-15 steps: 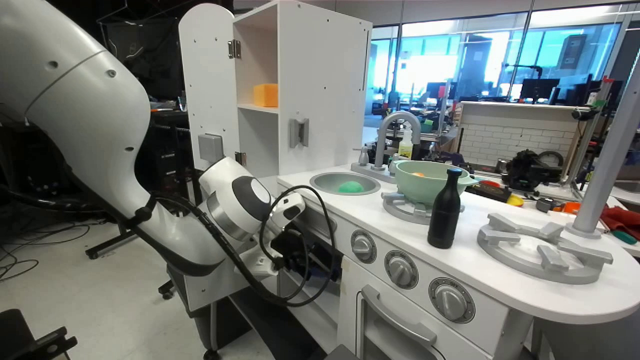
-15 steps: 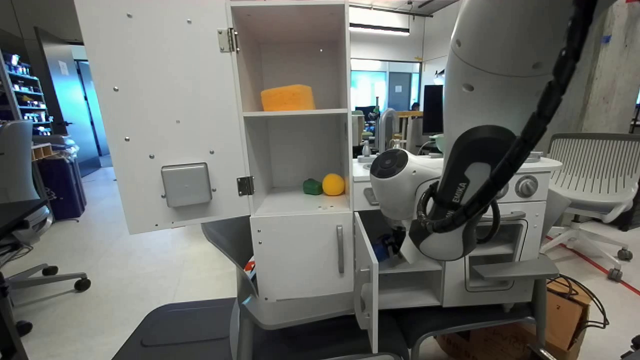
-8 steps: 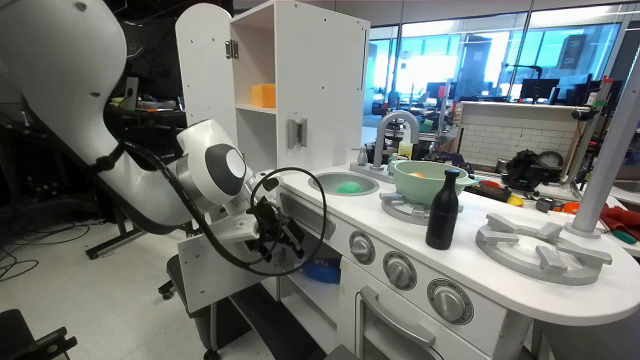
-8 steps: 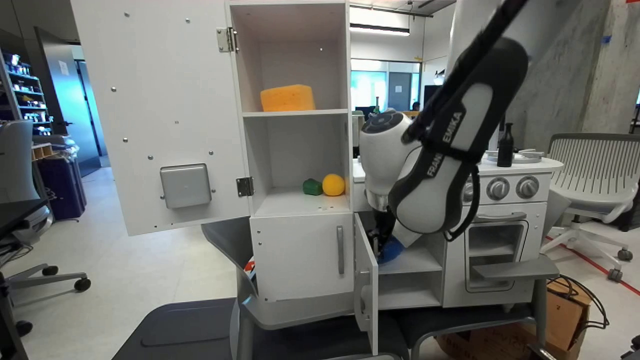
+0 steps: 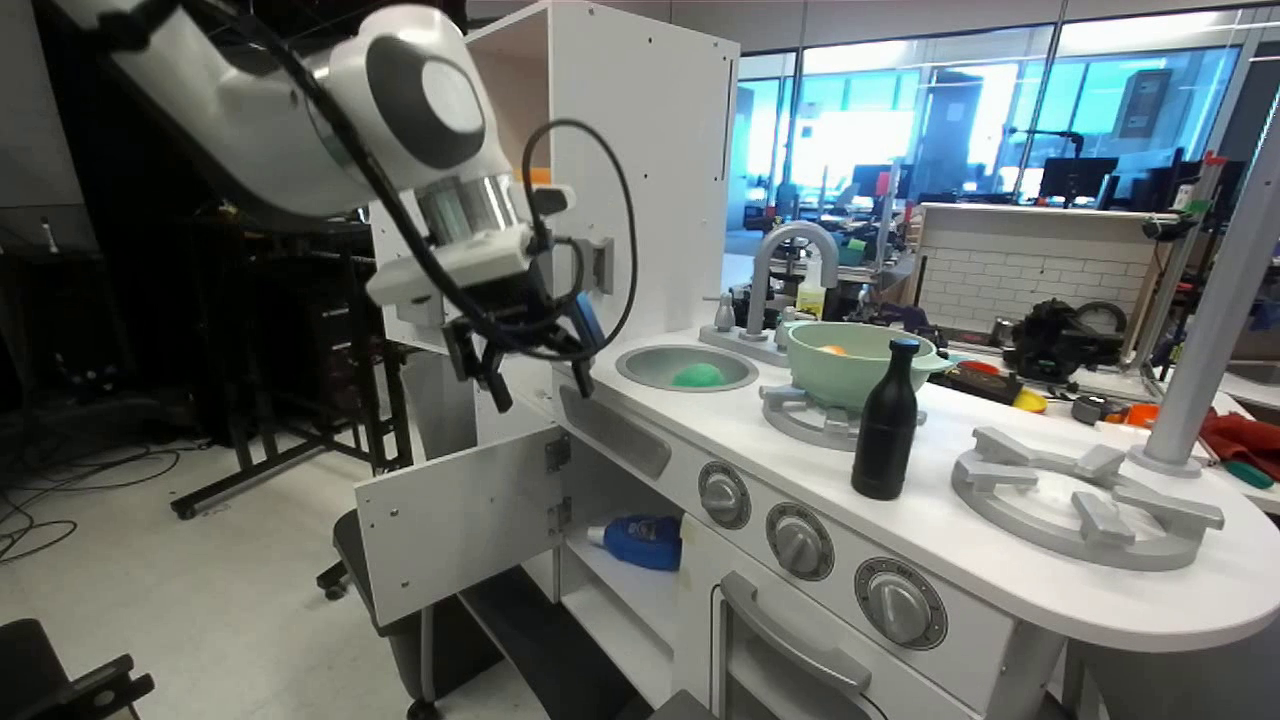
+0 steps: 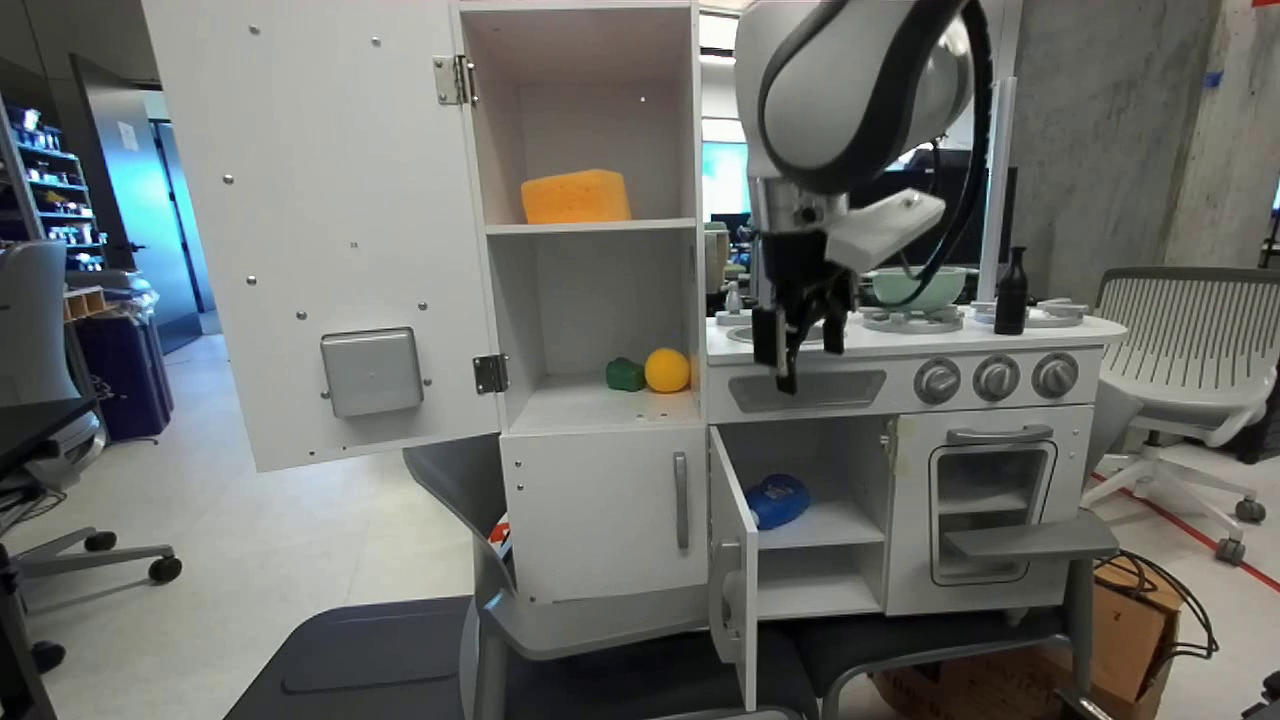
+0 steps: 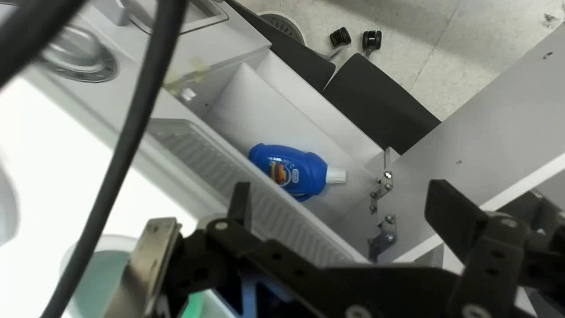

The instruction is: Open the bottom door of cabinet, pick up the blue bottle and light green object and put them in the bottom compartment.

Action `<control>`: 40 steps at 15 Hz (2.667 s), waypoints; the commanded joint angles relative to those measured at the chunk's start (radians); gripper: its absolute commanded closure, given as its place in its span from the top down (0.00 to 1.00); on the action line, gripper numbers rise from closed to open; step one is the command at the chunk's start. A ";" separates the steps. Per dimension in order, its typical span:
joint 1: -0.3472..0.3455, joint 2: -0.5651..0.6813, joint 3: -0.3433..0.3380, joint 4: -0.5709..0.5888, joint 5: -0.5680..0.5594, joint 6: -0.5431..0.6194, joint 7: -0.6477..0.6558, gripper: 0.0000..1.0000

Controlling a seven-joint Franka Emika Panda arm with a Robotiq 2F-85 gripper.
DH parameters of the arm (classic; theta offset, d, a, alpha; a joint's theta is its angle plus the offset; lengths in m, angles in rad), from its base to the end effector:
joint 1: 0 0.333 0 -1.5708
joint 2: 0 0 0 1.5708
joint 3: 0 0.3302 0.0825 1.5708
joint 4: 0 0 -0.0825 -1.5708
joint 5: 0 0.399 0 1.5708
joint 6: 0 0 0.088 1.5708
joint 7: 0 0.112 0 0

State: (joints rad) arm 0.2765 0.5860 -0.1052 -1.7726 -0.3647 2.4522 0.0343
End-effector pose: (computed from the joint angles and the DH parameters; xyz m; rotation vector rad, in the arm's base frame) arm 0.6788 0.1228 0.2367 2.7806 0.6069 0.1724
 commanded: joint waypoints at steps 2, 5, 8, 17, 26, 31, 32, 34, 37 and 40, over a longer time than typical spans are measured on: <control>-0.126 -0.093 0.054 0.153 0.072 -0.242 -0.125 1.00; -0.179 0.003 0.055 0.371 0.095 -0.331 -0.151 1.00; -0.206 0.130 0.067 0.529 0.120 -0.318 -0.154 1.00; -0.222 0.502 0.102 0.950 0.195 -0.359 -0.196 1.00; -0.241 0.711 0.099 1.261 0.225 -0.476 -0.271 1.00; -0.242 0.734 0.106 1.292 0.221 -0.467 -0.291 1.00; -0.242 0.735 0.108 1.293 0.221 -0.464 -0.295 1.00; -0.241 0.736 0.113 1.294 0.222 -0.460 -0.309 1.00; -0.241 0.740 0.126 1.293 0.224 -0.461 -0.329 1.00; -0.243 0.747 0.136 1.292 0.224 -0.463 -0.341 1.00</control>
State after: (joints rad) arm 0.0468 1.2976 0.0061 -0.5410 -0.1663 2.0164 -0.2658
